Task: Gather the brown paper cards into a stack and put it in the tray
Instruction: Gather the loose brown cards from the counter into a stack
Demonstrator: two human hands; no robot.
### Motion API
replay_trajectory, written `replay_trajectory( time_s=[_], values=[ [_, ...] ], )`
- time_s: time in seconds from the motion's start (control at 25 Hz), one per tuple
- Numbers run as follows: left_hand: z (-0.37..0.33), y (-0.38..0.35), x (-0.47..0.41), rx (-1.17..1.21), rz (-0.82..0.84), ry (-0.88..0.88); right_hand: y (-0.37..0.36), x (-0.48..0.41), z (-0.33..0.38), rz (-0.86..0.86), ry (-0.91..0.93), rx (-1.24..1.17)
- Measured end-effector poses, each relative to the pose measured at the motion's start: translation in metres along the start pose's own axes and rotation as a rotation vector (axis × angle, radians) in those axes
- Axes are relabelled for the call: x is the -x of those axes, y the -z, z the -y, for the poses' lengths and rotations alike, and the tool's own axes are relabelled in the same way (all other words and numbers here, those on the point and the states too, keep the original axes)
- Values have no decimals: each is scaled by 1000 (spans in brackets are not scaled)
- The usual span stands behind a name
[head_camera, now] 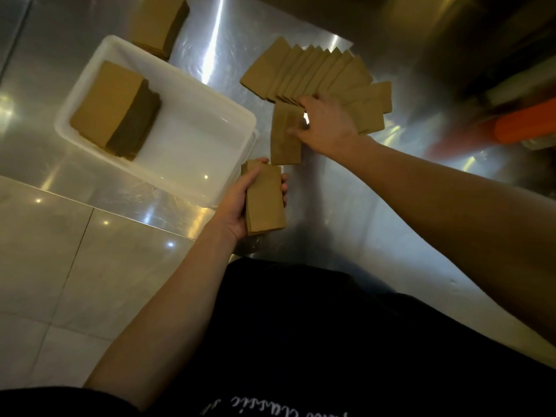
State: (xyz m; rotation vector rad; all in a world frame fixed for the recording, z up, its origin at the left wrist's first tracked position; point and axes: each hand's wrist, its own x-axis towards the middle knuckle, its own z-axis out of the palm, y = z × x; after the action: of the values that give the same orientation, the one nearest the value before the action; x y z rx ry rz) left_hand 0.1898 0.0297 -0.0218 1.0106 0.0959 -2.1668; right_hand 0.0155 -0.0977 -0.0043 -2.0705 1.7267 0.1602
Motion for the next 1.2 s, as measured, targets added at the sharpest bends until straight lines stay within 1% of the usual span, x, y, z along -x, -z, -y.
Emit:
replay_trajectory(
  time_s=[0.12,0.2,0.32,0.48,0.6,0.72,0.8,0.84,0.88,1.0,1.12,1.2],
  values=[
    [-1,2,5,45,-8,-30,-6,-6,9,83,43,207],
    [-1,6,5,70,18,-47,-16,1,10,87,92,269],
    [1,13,4,97,47,-44,-25,16,1,44,178,279],
    [4,16,1,137,96,-16,-27,26,-8,93,253,264],
    [4,17,0,140,125,-7,-27,25,-5,113,239,299],
    [5,19,-2,102,132,-9,-22,22,1,106,141,239],
    [6,20,-1,104,120,-18,-20,19,2,76,109,204],
    [5,21,0,119,112,-22,-19,18,1,53,107,162],
    [5,20,0,137,102,-24,-16,18,-2,30,101,71],
    [6,19,-3,159,61,-40,3,25,-17,51,-12,-319],
    [7,13,-7,157,36,-58,32,44,-34,38,-105,-553],
    [7,6,-9,114,16,-53,45,62,-40,66,-133,-704]
  ],
)
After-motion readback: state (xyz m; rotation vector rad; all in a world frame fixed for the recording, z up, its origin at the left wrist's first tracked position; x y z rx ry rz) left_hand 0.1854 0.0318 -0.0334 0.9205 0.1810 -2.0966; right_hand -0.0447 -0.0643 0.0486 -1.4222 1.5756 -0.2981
